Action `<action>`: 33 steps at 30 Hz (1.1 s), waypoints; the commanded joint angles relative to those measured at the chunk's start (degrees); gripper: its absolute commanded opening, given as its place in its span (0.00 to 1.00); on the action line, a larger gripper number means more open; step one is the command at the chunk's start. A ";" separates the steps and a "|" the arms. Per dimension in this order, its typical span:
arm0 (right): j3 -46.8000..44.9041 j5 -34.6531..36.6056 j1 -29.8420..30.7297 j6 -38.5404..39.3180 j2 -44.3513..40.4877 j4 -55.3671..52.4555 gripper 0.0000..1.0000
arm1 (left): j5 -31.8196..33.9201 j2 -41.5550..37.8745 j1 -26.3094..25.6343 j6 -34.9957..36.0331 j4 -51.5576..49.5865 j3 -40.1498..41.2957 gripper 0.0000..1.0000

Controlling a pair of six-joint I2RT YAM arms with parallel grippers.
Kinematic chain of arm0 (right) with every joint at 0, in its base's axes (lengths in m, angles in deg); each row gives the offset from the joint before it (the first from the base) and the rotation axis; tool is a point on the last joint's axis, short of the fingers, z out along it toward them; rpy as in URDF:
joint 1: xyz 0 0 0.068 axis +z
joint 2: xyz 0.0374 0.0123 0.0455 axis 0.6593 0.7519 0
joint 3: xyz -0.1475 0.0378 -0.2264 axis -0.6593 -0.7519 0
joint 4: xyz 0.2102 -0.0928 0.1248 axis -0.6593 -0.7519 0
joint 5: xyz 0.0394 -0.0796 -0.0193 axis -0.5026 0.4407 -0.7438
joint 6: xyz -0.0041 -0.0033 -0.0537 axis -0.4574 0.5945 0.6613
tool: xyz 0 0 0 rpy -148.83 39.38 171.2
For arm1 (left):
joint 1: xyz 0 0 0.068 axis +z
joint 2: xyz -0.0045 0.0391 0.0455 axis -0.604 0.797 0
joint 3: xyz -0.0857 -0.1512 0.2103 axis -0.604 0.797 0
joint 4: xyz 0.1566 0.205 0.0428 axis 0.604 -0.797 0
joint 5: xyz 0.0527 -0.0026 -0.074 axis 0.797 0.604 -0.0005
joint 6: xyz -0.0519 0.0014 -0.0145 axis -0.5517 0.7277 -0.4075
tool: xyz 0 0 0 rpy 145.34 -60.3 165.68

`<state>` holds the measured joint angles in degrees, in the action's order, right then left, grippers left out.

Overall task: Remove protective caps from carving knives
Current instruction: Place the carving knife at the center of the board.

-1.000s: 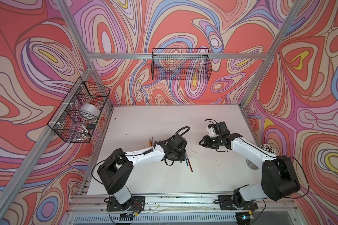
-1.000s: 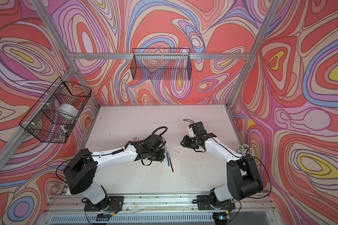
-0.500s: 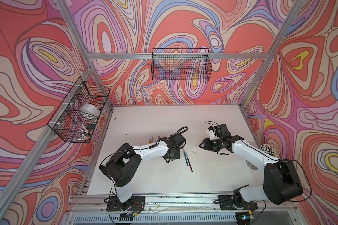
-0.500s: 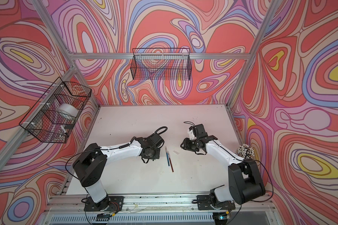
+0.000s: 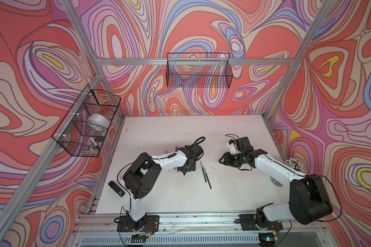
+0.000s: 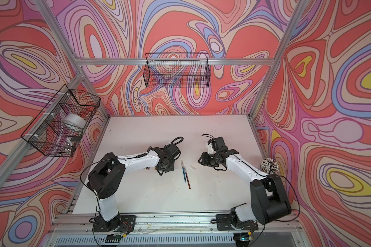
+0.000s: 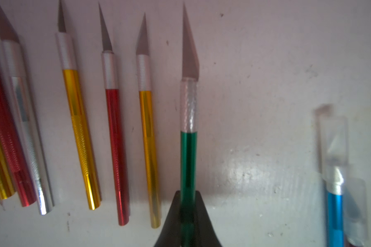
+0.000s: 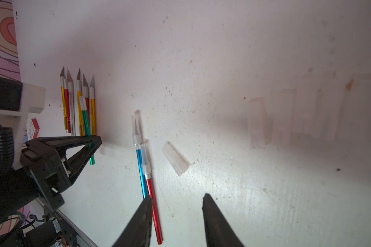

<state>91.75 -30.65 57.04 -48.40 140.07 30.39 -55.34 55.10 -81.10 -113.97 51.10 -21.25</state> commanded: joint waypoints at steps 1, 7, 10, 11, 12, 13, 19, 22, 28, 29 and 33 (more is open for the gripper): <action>-0.49 0.29 0.03 0.33 -1.32 0.35 0.41 | 1.87 1.22 0.68 0.47 -2.29 -1.70 0.11; -0.28 0.57 0.06 0.50 -1.33 -0.05 0.41 | 1.52 2.66 1.27 1.19 -2.74 -2.94 0.15; -0.07 0.63 0.03 0.44 -1.32 -0.13 0.41 | 1.67 3.14 1.40 1.37 -2.92 -3.24 0.16; -0.01 0.75 0.03 0.50 -1.25 -0.22 0.41 | 1.68 3.13 1.47 1.41 -2.90 -3.23 0.17; 0.07 0.75 0.03 0.58 -1.23 -0.31 0.41 | 1.69 3.11 1.53 1.46 -2.99 -3.24 0.17; 0.23 0.75 0.05 0.54 -1.19 -0.32 0.41 | 1.69 3.11 1.49 1.46 -3.11 -3.16 0.17; 0.67 0.67 0.03 0.60 -0.96 -0.48 0.41 | 1.78 2.69 1.58 1.36 -3.21 -2.88 0.17; 0.72 0.65 0.03 0.59 -0.88 -0.50 0.41 | 1.94 2.50 1.67 1.44 -3.54 -3.13 0.17; 0.43 0.50 0.03 0.44 -1.64 -0.73 0.41 | 2.05 1.45 1.67 1.28 -3.88 -3.06 0.17; 0.42 0.41 0.05 0.44 -1.84 -0.83 0.41 | 2.00 1.12 1.67 1.18 -3.99 -3.06 0.17; 0.20 -0.21 0.07 0.36 -2.78 -1.06 0.41 | 0.99 -1.11 1.66 0.65 -3.75 -2.13 0.17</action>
<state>91.75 -30.45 57.04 -48.38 139.20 29.89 -54.97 57.04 -79.83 -112.68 49.57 -23.48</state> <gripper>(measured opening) 0.412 0.169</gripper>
